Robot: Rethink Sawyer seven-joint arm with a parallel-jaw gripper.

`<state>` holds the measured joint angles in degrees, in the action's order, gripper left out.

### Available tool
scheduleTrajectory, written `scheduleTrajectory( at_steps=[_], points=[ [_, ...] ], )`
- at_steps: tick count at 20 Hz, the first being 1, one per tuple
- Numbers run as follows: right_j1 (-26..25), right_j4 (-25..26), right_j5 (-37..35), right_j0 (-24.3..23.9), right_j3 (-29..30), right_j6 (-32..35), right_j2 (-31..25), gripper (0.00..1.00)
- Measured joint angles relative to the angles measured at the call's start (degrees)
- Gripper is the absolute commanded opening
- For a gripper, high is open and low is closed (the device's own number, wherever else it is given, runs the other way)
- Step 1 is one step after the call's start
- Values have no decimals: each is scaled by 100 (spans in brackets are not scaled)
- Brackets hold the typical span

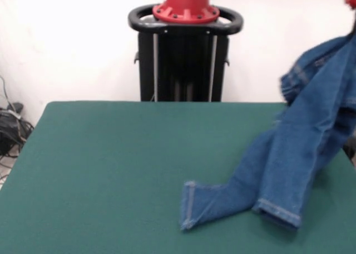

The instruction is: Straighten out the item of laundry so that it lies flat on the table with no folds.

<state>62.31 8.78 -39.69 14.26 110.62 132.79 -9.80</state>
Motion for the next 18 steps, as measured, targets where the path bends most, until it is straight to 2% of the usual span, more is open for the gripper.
scheduleTrajectory(
  at_steps=[3, 5, 10, 11, 14, 16, 18],
  points=[
    [206, -329, -627, 202, -267, 166, 1, 0],
    [310, -443, -736, 180, -267, 165, 0, 0],
    [732, -738, -624, -453, 22, 129, -27, 0],
    [825, -777, -561, -688, 118, 71, -36, 0],
    [1123, -913, -235, -1933, 557, -507, -137, 0],
    [1153, -913, -166, -2223, 632, -691, -178, 0],
    [1152, -868, 39, -3039, 787, -1311, -335, 0]
  ],
)
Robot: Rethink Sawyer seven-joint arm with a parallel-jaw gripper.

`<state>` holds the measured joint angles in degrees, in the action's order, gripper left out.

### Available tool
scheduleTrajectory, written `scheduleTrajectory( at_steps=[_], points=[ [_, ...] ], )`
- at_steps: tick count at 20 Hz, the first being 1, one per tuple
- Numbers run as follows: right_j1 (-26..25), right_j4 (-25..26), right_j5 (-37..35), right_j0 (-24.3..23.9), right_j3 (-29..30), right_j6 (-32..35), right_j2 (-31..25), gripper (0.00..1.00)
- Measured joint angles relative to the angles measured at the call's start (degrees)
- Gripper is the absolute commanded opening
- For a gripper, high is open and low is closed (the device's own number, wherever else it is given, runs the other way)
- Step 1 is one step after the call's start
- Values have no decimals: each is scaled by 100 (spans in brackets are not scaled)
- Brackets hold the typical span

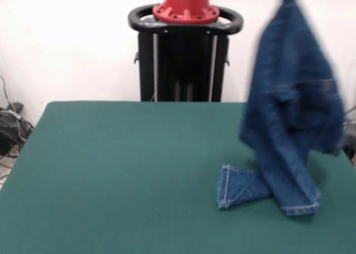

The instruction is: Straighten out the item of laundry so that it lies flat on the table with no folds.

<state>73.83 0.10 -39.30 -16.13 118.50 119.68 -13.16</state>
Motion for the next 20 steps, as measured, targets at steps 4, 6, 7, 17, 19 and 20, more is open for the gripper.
scheduleTrajectory(
  at_steps=[4, 6, 7, 17, 19, 20],
  points=[
    [-253, 318, 293, -1285, 44, -1290, -361, 0],
    [-636, 748, 363, -2079, -74, -2399, -635, 0],
    [-719, 830, 362, -2191, -111, -2588, -673, 0],
    [-1818, 1602, 214, -2992, -978, -4428, -1116, 0],
    [-1880, 1602, 45, -3024, -1130, -4480, -1177, 0],
    [-1916, 1603, -116, -3042, -1253, -4498, -1215, 0]
  ],
)
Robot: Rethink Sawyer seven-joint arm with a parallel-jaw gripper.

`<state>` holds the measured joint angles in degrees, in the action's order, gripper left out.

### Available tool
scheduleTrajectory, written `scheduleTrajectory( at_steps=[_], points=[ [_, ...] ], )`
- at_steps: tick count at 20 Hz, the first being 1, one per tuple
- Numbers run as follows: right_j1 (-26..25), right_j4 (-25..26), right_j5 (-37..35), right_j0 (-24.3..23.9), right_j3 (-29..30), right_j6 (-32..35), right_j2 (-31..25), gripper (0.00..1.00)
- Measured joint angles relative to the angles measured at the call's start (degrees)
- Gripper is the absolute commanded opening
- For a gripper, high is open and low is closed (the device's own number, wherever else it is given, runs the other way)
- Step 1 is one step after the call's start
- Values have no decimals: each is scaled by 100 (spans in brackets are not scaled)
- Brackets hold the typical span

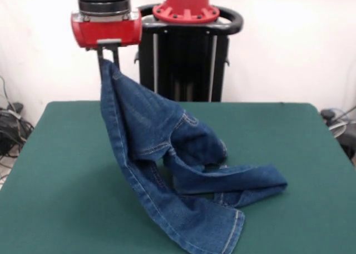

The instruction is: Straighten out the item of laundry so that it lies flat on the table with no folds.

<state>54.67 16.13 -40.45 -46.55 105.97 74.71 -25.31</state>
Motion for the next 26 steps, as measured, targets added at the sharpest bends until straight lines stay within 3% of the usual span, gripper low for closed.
scheduleTrajectory(
  at_steps=[9, 14, 26],
  points=[
    [-154, 107, -2137, -119, -1304, -93, -377, 0],
    [-250, 383, -3248, -206, -2321, -601, -617, 0],
    [-731, 851, -4186, -160, -4210, -1884, -804, 0]
  ],
)
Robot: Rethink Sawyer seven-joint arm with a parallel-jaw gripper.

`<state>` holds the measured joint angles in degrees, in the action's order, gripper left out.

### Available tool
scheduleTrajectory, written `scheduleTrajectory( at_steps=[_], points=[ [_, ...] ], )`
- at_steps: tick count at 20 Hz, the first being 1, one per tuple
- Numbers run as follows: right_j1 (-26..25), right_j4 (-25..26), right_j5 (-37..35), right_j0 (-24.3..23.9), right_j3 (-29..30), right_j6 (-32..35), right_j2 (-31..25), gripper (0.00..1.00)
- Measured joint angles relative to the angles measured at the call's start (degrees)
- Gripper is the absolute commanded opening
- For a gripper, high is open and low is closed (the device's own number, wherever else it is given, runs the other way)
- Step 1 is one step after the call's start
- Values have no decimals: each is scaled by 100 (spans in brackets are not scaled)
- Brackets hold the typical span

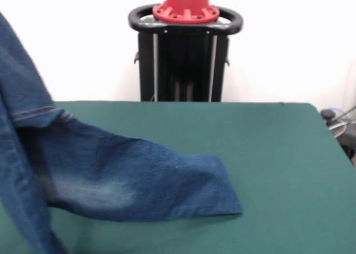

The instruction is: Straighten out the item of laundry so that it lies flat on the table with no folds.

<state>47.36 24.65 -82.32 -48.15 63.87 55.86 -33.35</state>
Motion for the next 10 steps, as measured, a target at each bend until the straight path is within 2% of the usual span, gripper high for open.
scheduleTrajectory(
  at_steps=[4, 5, 10],
  points=[
    [-219, 218, -458, 126, -654, -249, -5, 0],
    [-367, 369, -783, 221, -1067, -383, -18, 0],
    [-712, 735, -1483, 421, -1992, -710, -138, 0]
  ],
)
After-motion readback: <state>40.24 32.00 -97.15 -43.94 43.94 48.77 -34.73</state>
